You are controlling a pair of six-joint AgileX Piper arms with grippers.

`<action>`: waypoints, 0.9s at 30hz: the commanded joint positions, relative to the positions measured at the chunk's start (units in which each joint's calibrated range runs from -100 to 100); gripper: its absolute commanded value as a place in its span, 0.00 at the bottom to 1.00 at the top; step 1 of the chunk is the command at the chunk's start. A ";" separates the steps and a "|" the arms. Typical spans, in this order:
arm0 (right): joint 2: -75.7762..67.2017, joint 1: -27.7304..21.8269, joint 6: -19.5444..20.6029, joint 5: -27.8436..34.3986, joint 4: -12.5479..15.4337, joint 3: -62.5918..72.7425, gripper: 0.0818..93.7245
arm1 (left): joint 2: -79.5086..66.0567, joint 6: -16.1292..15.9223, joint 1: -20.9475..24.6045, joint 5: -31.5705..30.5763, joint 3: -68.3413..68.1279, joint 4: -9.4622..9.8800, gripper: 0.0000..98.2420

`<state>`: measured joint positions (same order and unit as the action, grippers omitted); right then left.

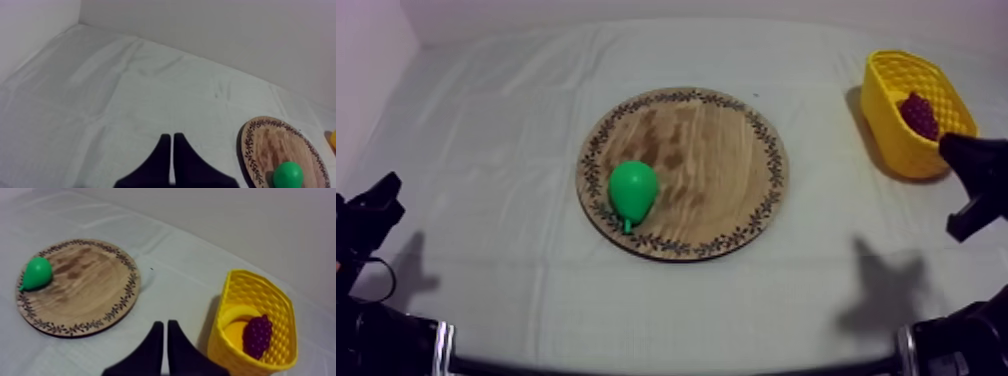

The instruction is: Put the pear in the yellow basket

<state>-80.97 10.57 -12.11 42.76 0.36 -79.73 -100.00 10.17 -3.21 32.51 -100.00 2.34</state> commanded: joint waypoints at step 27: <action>68.73 23.29 22.65 34.88 -14.52 68.22 0.00 | 0.00 0.01 -0.02 -0.01 0.00 -0.02 0.00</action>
<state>-17.18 33.61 9.65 76.67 -14.17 -15.66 -100.00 10.17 -3.21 32.51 -100.00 2.34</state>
